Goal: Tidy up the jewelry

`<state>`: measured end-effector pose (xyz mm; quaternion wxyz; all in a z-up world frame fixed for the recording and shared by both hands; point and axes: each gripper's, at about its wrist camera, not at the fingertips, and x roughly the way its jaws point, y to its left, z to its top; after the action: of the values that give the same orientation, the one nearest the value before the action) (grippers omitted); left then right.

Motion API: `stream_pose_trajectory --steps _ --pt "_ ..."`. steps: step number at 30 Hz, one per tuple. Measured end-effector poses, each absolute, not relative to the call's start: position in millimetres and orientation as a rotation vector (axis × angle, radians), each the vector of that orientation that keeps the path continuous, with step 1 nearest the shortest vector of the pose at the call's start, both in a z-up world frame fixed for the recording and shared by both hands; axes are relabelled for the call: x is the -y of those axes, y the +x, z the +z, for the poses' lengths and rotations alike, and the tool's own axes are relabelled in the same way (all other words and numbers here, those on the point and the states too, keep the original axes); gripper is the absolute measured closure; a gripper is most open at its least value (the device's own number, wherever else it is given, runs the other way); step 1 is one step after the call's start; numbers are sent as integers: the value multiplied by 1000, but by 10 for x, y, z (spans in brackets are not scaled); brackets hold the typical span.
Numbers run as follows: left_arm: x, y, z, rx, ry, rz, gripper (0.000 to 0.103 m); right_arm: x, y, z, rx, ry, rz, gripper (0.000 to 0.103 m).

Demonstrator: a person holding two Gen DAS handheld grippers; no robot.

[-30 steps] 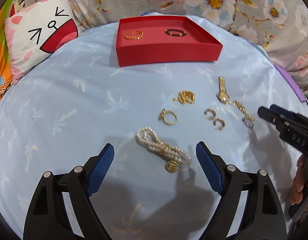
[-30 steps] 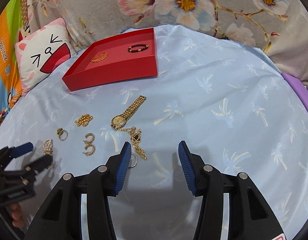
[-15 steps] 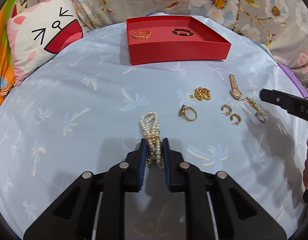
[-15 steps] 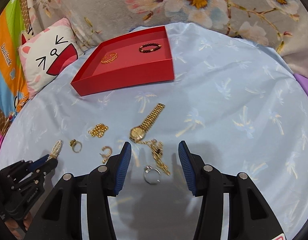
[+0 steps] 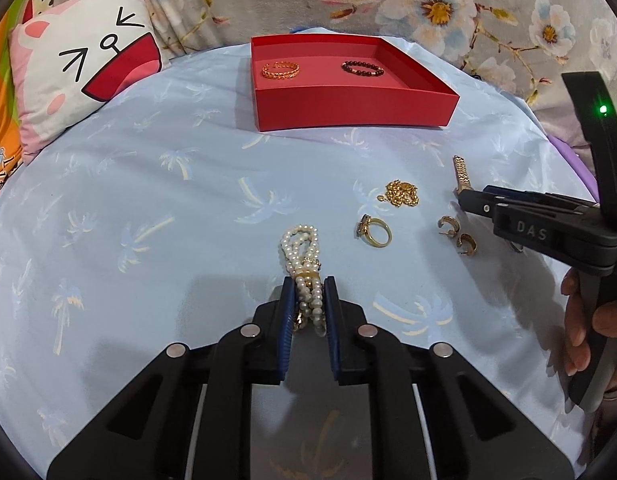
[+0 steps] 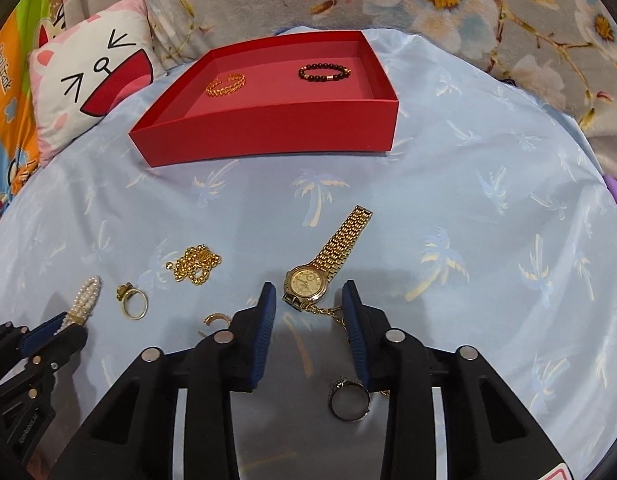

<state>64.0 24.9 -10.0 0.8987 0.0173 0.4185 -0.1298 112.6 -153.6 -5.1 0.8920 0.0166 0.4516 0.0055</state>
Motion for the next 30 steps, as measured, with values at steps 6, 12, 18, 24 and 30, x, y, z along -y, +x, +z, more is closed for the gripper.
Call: stream_pose_trajectory --steps 6,12,18,24,30 --pt "-259 638 -100 -867 27 -272 89 1544 1155 -66 -922 34 22 81" --pt "-265 639 -100 -867 24 -274 89 1568 1135 -64 -918 46 28 82" --pt "-252 628 -86 -862 21 -282 90 1585 1043 37 -898 69 46 82" --pt "-265 630 51 -855 0 -321 90 1677 966 311 -871 111 78 82" --pt "-242 804 343 -841 11 -401 90 1829 1065 723 -843 141 115 90"
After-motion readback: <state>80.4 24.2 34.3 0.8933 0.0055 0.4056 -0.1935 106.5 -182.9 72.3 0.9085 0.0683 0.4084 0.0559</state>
